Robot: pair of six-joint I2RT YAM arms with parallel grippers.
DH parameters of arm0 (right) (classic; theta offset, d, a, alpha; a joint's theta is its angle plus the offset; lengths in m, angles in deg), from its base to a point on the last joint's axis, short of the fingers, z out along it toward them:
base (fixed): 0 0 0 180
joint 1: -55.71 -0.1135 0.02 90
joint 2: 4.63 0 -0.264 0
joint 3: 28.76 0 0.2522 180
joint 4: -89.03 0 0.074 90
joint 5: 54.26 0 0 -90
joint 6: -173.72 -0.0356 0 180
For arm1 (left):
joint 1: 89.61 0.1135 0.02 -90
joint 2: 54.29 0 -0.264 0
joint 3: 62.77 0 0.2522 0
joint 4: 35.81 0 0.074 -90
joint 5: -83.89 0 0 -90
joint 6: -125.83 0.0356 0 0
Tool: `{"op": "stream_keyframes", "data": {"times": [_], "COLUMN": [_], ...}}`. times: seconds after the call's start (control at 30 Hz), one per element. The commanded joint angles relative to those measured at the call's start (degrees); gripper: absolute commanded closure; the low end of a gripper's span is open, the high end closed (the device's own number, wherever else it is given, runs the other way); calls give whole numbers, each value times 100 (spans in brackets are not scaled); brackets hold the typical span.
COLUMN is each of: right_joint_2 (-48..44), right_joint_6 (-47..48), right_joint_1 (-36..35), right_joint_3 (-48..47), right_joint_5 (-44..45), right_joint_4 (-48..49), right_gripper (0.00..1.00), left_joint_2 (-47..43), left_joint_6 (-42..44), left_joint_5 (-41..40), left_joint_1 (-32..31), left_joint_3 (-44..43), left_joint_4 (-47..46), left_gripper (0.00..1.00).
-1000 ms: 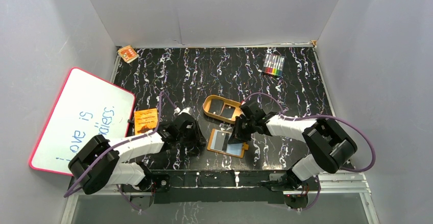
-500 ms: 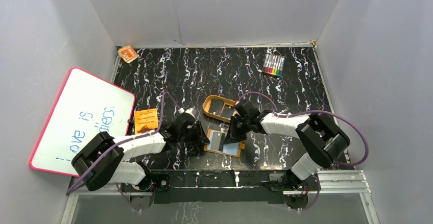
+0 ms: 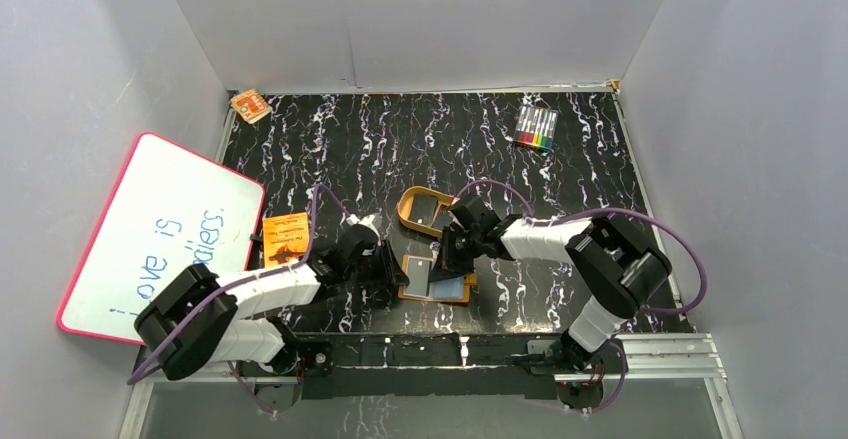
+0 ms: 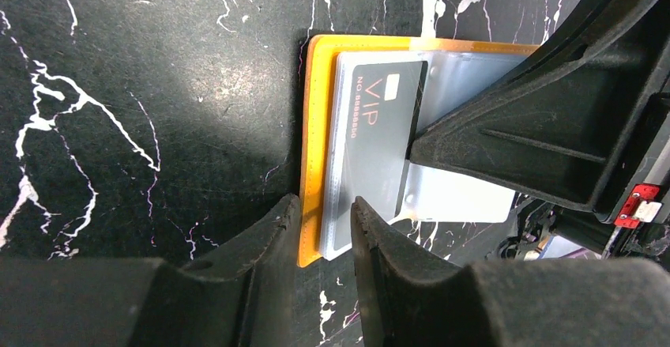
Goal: Put the credit cards into the card holder
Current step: Insert the credit card into the card holder.
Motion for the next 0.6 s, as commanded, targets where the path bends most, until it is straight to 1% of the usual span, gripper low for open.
{"op": "stream_keyframes", "data": {"times": [0.0, 0.1, 0.17, 0.33, 0.47, 0.57], "right_joint_2": [81, -62, -268, -1046, -1616, -1889], "right_joint_6": [-35, 89, 220, 627, 1013, 1256], "right_joint_1": [-84, -84, -84, -83, -63, 24], "right_joint_3": [-270, -355, -404, -526, -869, -1137], "right_joint_5": [10, 168, 343, 846, 1404, 2037], "right_joint_4": [142, -191, -538, -1375, -1842, -1918], "right_gripper": [95, 95, 91, 63, 49, 35], "left_joint_2": [-168, -411, -633, -1272, -1801, -2186], "left_joint_6": [7, -18, -44, -85, -88, -47], "left_joint_5": [24, -216, -418, -931, -1203, -1512], "left_joint_1": [-10, -8, -13, -13, -13, -14], "left_joint_3": [92, 60, 51, -5, -158, -362], "left_joint_4": [186, 488, 745, 1457, 1898, 2273], "left_gripper": [72, 72, 72, 64, 53, 43]}}
